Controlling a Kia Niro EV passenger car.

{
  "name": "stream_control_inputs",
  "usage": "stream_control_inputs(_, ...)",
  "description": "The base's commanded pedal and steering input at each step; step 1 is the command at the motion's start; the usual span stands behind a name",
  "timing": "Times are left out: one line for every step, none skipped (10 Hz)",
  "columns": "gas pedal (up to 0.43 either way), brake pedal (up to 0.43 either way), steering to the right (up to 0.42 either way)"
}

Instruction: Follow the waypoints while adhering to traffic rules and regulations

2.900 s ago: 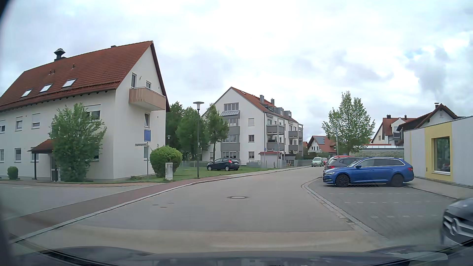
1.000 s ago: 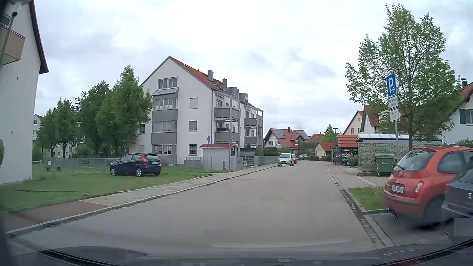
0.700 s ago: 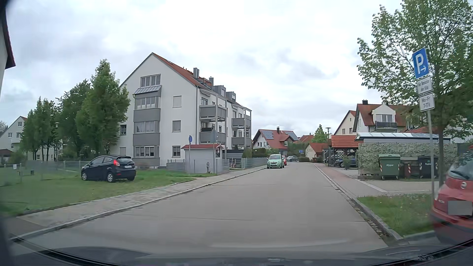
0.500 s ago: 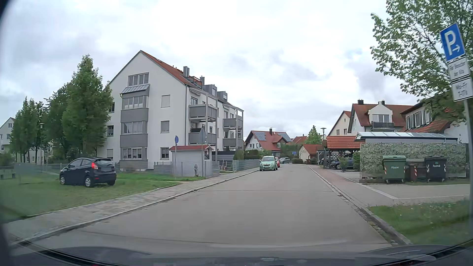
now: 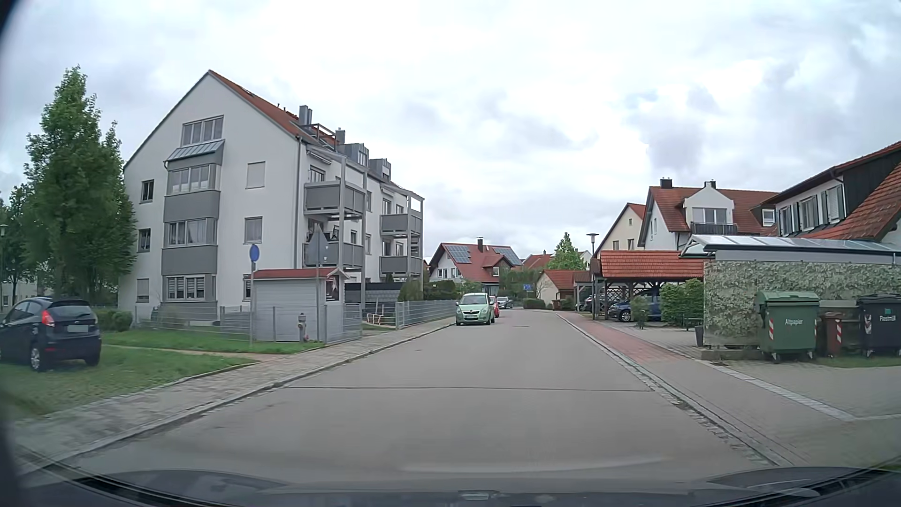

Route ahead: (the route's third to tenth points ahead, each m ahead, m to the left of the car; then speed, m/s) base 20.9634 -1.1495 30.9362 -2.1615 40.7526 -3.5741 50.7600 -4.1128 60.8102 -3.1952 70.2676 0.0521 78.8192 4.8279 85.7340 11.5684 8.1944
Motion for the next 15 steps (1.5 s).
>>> stream_control_inputs(0.0,0.006,0.068)
stream_control_inputs(0.0,0.012,0.065)
stream_control_inputs(0.0,0.006,0.062)
stream_control_inputs(0.0,0.012,0.062)
stream_control_inputs(0.0,0.012,0.059)
stream_control_inputs(0.0,0.006,0.054)
stream_control_inputs(0.0,0.012,0.048)
stream_control_inputs(0.0,0.006,0.04)
stream_control_inputs(0.0,0.006,0.032)
stream_control_inputs(0.0,0.012,0.029)
stream_control_inputs(0.0,0.006,0.025)
stream_control_inputs(0.0,0.006,0.021)
stream_control_inputs(0.0,0.006,0.017)
stream_control_inputs(0.0,0.012,0.013)
stream_control_inputs(0.0,0.006,0.01)
